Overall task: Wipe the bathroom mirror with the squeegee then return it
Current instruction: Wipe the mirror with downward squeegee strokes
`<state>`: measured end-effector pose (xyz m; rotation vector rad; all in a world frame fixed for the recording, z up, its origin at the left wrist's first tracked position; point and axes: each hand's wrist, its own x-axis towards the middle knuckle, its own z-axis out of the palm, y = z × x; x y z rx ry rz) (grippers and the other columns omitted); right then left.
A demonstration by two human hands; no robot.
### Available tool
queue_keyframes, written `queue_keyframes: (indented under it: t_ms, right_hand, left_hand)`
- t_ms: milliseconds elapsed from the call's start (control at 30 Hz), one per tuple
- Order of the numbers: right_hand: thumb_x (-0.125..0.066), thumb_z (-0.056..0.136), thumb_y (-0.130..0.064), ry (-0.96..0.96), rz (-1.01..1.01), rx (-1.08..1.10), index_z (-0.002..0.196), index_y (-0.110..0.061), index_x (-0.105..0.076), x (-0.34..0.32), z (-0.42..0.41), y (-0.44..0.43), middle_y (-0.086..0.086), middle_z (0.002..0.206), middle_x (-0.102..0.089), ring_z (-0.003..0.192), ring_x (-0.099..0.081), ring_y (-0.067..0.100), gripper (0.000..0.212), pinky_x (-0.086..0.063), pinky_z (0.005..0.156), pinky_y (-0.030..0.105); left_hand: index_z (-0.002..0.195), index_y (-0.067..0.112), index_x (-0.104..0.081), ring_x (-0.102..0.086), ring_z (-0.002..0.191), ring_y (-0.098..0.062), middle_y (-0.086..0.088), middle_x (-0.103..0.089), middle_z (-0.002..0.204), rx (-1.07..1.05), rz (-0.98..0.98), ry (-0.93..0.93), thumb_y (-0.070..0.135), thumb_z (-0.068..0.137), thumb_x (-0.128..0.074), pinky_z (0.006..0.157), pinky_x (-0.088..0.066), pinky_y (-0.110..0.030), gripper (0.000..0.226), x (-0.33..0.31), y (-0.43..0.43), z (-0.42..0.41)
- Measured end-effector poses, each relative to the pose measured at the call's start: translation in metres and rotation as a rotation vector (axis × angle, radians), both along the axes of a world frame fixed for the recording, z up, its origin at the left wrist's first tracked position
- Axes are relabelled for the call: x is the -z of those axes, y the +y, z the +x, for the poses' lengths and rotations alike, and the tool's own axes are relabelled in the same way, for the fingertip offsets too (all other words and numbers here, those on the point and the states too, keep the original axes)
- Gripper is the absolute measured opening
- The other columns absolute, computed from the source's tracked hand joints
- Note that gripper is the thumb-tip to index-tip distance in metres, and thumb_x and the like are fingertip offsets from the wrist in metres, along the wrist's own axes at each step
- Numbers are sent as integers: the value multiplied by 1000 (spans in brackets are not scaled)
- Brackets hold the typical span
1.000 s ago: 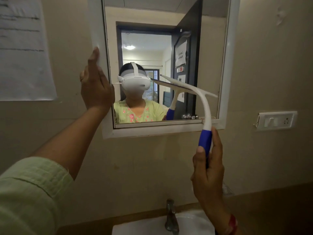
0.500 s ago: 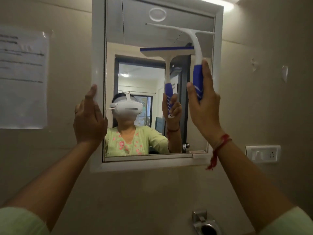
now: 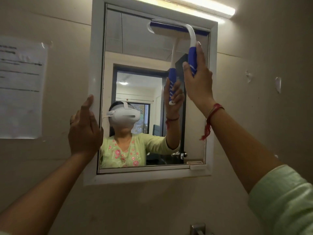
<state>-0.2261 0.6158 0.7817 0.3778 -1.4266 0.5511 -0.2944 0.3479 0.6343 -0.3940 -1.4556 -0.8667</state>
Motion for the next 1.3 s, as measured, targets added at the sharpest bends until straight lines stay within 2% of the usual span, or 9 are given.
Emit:
queue_keyframes:
  t_ms: [167, 267, 333, 567, 633, 700, 900, 1067, 1300]
  right_hand:
    - [-45, 98, -22, -5, 6, -36, 146, -12, -15, 3, -9, -6, 14, 126, -53, 71, -52, -2, 58, -43, 63, 6]
    - [-42, 99, -26, -24, 5, -20, 147, -16, -11, 7, -13, -3, 18, 133, -48, 81, -59, 11, 59, -48, 68, 16]
    - [-41, 99, -27, -29, 3, -14, 148, -17, -9, 10, -15, -1, 17, 136, -47, 79, -58, 10, 59, -49, 68, 17]
    - [-38, 99, -32, -80, 2, 31, 148, -26, -3, 22, -18, 7, 17, 116, -59, 57, -55, -1, 60, -48, 54, 13]
    - [-38, 99, -32, -86, -11, 25, 148, -26, -3, 30, -18, 8, 11, 97, -60, 53, -56, 1, 61, -50, 52, 15]
    - [-39, 99, -32, -89, -19, 26, 148, -25, -3, 38, -19, 9, -4, 84, -54, 48, -57, -1, 62, -46, 47, 8]
    - [-36, 98, -37, -128, -34, 54, 148, -26, 0, 64, -15, 10, -5, 84, -53, 49, -55, -2, 62, -38, 47, 4]
    - [-35, 97, -36, -189, -31, 37, 147, -27, 2, 86, -8, 9, 0, 80, -54, 51, -55, 1, 63, -42, 49, 11]
    - [-27, 88, -50, -251, -28, -8, 137, -44, 10, 120, 4, 7, -2, 71, -55, 51, -56, 3, 62, -48, 50, 16]
  left_hand:
    - [138, 25, -36, -48, 104, -38, -15, -57, 123, -1, 14, -2, 17, 98, -30, 73, -38, -39, 41, 0, 1, 0]
    - [139, 26, -36, -48, 106, -38, -12, -55, 127, 3, 23, -9, 17, 98, -30, 75, -40, -41, 42, -1, 2, 1]
    - [139, 24, -36, -49, 106, -37, -13, -55, 128, 9, 12, -6, 17, 98, -29, 74, -37, -37, 43, 0, 2, 2]
    - [140, 24, -35, -50, 105, -36, -13, -56, 125, 6, 7, -3, 18, 98, -29, 72, -36, -34, 43, 0, 1, 1]
    - [140, 23, -35, -50, 103, -36, -16, -57, 122, 1, 1, 0, 17, 98, -29, 69, -36, -34, 43, 0, -1, 0]
    - [140, 24, -34, -50, 103, -36, -16, -57, 122, -2, -4, 0, 19, 98, -28, 70, -37, -34, 42, 0, 0, 0]
    - [141, 26, -33, -49, 108, -35, -14, -56, 125, 10, 8, -15, 22, 98, -27, 74, -39, -37, 43, -1, 0, -1]
    - [140, 25, -34, -50, 105, -35, -16, -57, 121, 13, 8, -8, 21, 98, -27, 72, -37, -34, 43, 0, 0, -1]
    - [140, 26, -35, -48, 112, -35, -9, -53, 132, 27, 19, -10, 21, 98, -28, 79, -35, -34, 43, 0, 0, -1]
